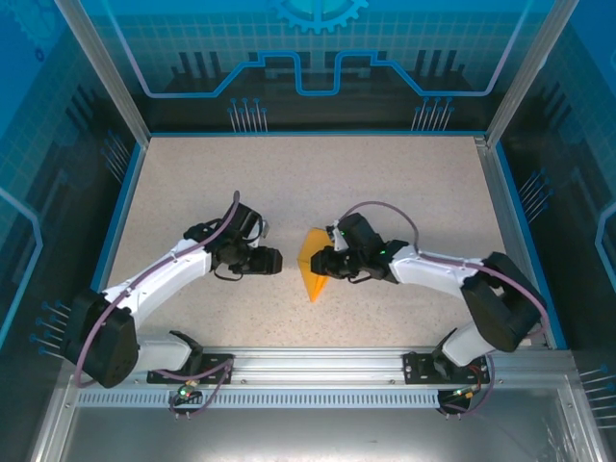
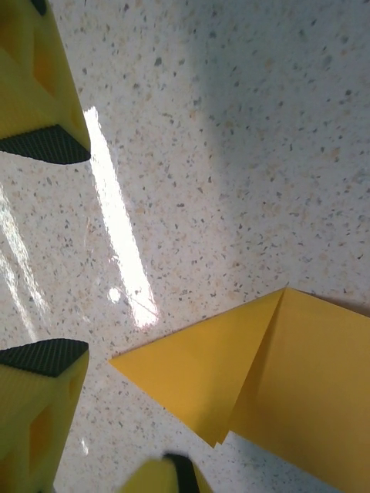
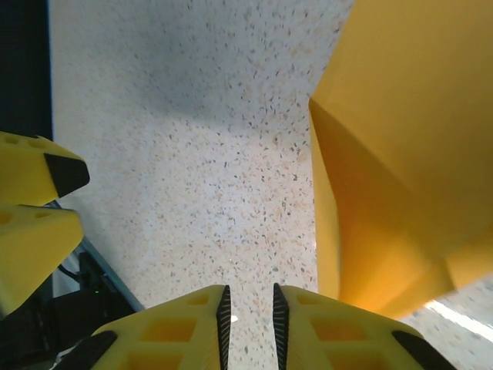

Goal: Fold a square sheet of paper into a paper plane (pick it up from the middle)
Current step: Fold the wing for the fifth time at the center of the table.

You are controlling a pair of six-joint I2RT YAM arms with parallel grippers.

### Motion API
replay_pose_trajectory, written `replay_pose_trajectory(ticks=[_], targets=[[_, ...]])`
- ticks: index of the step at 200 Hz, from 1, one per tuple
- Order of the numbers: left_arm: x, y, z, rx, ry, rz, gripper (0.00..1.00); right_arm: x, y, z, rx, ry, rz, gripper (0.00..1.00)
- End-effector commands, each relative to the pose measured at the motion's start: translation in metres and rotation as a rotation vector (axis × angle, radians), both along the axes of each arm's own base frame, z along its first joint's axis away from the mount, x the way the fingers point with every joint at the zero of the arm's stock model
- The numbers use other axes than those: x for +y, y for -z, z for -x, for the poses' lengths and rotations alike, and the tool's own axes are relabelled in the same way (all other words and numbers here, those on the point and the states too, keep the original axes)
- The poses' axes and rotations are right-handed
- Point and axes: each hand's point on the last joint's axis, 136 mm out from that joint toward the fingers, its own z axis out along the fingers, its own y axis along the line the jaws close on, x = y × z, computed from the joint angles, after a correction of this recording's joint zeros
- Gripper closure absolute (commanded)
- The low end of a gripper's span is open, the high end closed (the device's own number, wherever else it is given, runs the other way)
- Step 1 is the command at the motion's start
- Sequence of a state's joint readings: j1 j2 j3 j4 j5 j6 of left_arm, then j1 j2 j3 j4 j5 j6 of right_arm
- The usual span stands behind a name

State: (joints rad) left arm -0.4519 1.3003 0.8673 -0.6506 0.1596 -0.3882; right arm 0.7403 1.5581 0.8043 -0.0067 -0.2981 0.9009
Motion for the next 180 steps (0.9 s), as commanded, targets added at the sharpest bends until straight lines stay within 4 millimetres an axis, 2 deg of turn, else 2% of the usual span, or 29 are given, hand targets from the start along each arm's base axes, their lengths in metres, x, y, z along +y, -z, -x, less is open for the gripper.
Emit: replay_pose_trajectory(ticks=[1, 46, 91, 180], targets=[[-0.013, -0.002, -0.003, 0.023, -0.012, 0.100, 0.35, 0.013, 0.007, -0.006, -0.025, -0.009, 0.045, 0.77], [-0.015, 0.008, -0.002, 0.058, 0.002, 0.103, 0.34, -0.006, 0.042, -0.003, 0.010, 0.002, 0.195, 0.80], [-0.018, 0.013, 0.001, 0.081, 0.008, 0.117, 0.34, -0.019, 0.056, -0.001, 0.023, 0.019, 0.248, 0.82], [-0.039, 0.015, 0.000, 0.118, -0.041, 0.271, 0.33, -0.040, 0.081, 0.012, 0.082, 0.087, 0.106, 0.91]])
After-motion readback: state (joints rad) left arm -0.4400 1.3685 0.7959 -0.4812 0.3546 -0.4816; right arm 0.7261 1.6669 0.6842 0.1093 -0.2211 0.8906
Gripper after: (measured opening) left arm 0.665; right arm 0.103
